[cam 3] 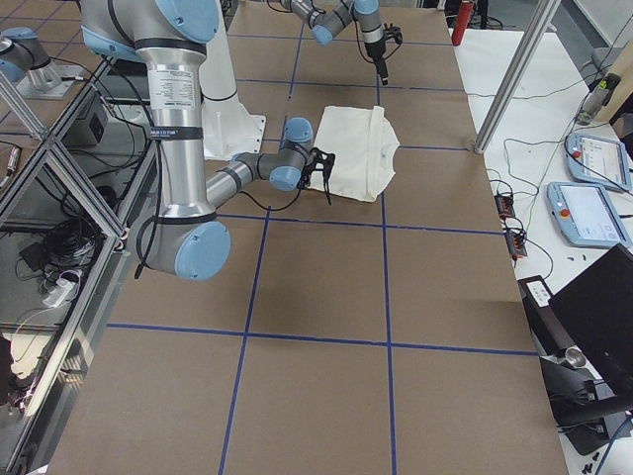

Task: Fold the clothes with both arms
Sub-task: 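Release the right gripper and move it to the folded shirt's nearer corner, then drag the corner with the right gripper while the left gripper lowers to the shirt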

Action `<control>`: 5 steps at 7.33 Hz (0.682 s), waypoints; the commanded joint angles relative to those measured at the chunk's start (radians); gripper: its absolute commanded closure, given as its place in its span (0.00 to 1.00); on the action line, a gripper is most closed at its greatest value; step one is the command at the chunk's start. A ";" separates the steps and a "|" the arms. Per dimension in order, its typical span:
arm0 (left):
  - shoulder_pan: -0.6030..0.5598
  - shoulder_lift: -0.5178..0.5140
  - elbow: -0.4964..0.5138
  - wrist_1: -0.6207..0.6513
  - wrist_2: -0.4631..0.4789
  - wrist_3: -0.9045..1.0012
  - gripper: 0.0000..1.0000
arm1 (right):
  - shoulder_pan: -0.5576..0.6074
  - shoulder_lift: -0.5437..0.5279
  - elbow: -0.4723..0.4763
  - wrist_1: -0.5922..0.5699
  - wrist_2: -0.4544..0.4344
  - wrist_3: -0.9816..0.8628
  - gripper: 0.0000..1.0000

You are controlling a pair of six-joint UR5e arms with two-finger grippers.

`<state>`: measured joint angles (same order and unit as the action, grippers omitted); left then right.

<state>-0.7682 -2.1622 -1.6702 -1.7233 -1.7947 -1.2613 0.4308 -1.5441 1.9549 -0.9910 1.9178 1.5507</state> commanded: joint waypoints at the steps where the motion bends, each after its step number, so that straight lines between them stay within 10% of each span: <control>1: 0.007 0.007 -0.008 0.001 0.000 -0.019 0.00 | -0.160 -0.112 0.149 0.000 -0.002 0.134 1.00; 2: 0.015 0.007 -0.011 0.001 0.000 -0.029 0.00 | -0.222 -0.160 0.191 0.002 -0.002 0.169 1.00; 4: 0.082 0.042 -0.083 -0.001 -0.003 -0.079 0.00 | -0.241 -0.168 0.223 0.005 -0.014 0.169 0.00; 5: 0.151 0.065 -0.117 -0.004 -0.003 -0.184 0.00 | -0.187 -0.137 0.239 0.006 -0.055 0.169 0.00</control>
<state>-0.6856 -2.1234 -1.7422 -1.7244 -1.7968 -1.3545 0.2084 -1.7035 2.1704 -0.9865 1.8987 1.7165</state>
